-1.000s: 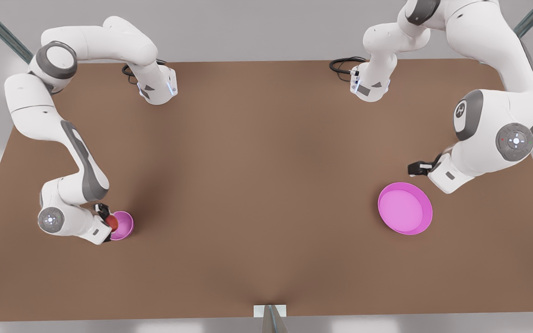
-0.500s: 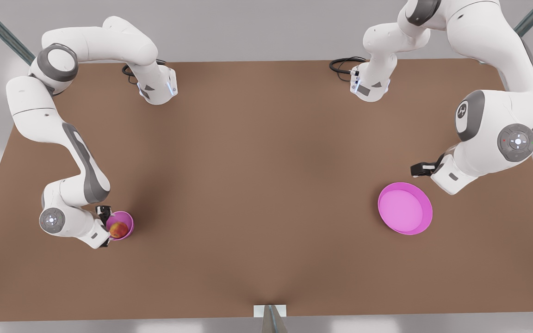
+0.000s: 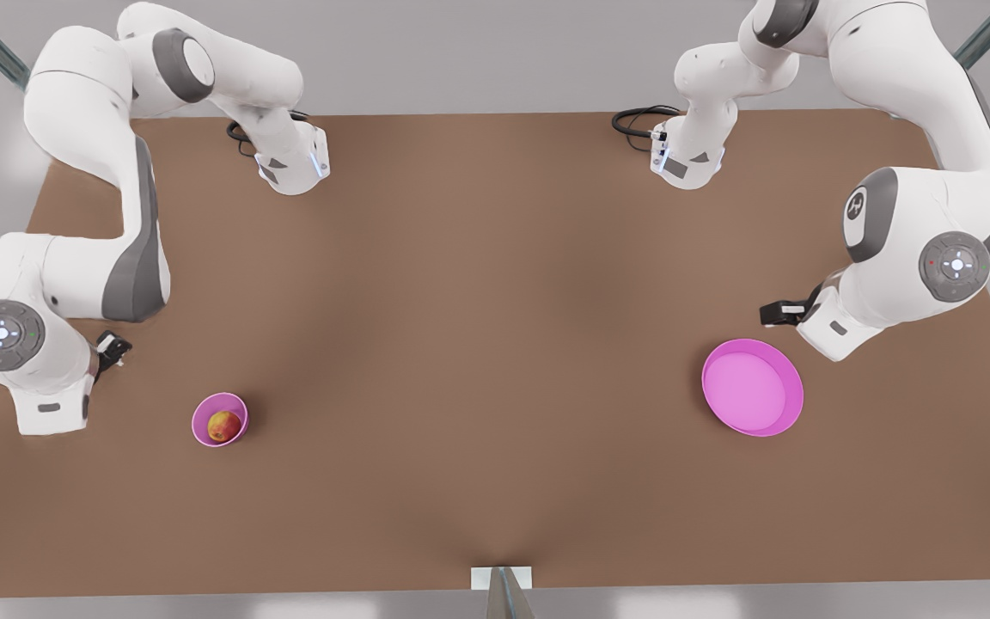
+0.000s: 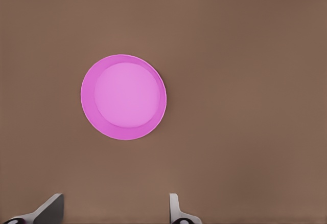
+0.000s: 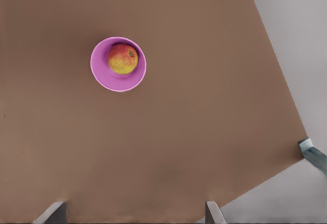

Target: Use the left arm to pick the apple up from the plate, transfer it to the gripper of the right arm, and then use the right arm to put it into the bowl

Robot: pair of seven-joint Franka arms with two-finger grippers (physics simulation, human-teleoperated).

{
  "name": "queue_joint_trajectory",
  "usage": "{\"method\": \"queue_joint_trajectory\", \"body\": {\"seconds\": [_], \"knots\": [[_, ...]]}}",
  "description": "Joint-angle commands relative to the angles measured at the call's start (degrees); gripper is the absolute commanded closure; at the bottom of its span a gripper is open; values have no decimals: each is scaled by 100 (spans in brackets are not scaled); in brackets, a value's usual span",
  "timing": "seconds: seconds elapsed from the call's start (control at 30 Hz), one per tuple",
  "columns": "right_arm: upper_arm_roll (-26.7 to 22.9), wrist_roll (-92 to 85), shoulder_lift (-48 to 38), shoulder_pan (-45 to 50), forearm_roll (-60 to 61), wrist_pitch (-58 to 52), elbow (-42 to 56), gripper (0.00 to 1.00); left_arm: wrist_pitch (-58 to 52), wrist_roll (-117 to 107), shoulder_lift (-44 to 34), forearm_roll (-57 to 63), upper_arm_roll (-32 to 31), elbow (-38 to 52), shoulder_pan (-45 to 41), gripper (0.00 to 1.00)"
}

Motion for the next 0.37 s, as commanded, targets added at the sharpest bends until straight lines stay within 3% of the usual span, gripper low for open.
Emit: {"method": "queue_joint_trajectory", "body": {"seconds": [0.0, 0.2, 0.33], "knots": [[-1405, 4469, -1015, 858, 2148, -660, -922, 0, 116, -51, 11, 19, 3, 3, -2, 0], [-1405, 4707, -1606, 797, 2253, -114, -1688, 0, 617, -34, 169, 186, 20, 3, 16, 0], [-1405, 4706, -1658, 779, 2323, -114, -1688, 0, -32, -51, 134, 125, -15, 38, 7, 0]]}}
